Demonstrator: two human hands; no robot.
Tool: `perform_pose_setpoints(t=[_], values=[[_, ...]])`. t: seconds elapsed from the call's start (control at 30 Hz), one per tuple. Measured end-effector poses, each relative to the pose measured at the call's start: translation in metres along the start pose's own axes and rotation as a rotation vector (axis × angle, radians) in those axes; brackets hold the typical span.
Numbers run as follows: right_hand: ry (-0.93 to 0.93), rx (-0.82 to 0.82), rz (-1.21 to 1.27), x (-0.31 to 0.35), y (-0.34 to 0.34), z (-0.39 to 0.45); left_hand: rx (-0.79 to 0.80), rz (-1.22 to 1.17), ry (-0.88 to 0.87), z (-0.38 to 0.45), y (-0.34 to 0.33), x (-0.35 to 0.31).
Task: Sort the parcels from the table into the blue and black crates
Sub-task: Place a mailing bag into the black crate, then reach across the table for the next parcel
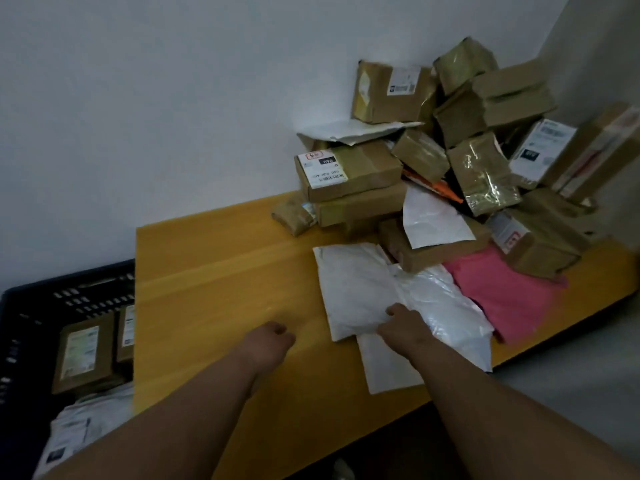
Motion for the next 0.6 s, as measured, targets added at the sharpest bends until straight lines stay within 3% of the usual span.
perform_pose_setpoints(t=[0.13,0.3,0.47,0.6], values=[[-0.063,-0.057,0.118,-0.013,0.014,0.044,-0.018,-0.072,0.005,0.025,-0.032,-0.028],[-0.055,-0.192,-0.068,-0.016,0.024,0.067,0.007,-0.155,0.001,0.046,-0.057,-0.05],[-0.067,-0.139,-0.206,-0.014,0.02,0.078,0.032,-0.235,0.049,0.053,-0.07,-0.053],[0.066,-0.025,-0.021,0.011,0.012,0.063,0.043,-0.492,0.139,0.049,-0.076,-0.046]])
Point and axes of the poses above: each hand's wrist, its own z-axis towards the middle knuckle, its own y-axis out of the back of the hand, x = y × z, the point moved 7 cm from there along z, towards the middle knuckle, and after that the axes turned 4 degrees about -y, right-handed, at the moved point
